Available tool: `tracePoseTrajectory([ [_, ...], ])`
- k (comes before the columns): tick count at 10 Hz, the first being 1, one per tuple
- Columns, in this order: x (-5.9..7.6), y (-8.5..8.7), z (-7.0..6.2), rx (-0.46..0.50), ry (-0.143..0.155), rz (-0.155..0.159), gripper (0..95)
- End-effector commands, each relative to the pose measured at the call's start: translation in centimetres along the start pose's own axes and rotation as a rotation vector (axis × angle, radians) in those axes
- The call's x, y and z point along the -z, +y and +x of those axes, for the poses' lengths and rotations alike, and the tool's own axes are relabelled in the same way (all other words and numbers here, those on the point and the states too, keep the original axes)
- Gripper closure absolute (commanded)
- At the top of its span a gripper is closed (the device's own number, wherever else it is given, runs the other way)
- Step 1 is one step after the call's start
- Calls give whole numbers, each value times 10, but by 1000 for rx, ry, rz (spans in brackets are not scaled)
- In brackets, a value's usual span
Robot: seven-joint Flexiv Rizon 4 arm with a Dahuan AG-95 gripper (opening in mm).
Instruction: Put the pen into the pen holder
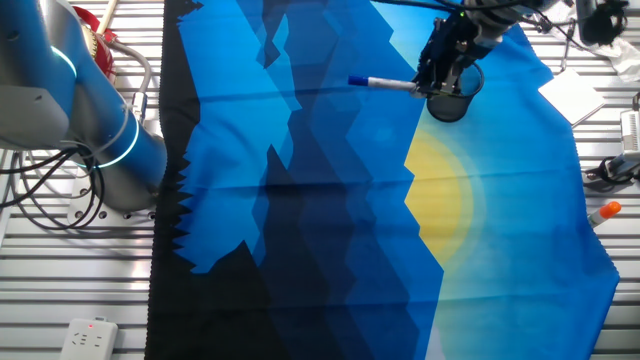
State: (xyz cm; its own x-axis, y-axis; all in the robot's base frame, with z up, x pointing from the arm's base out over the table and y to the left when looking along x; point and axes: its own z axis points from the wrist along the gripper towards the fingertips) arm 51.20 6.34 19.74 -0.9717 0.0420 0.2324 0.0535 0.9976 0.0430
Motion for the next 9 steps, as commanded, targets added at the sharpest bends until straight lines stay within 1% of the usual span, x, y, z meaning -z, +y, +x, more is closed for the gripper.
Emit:
tracePoseTrajectory([
  [1,1,1,-3,27,10,-2,950],
  [2,1,1,-3,32,17,1,950],
  [4,-1,5,-11,40,16,2,950],
  [5,1,13,-24,24,14,1,950],
  [6,4,18,-33,17,14,1,950],
  [7,10,22,-49,12,16,-2,950],
  [9,19,22,-81,8,22,-12,950],
])
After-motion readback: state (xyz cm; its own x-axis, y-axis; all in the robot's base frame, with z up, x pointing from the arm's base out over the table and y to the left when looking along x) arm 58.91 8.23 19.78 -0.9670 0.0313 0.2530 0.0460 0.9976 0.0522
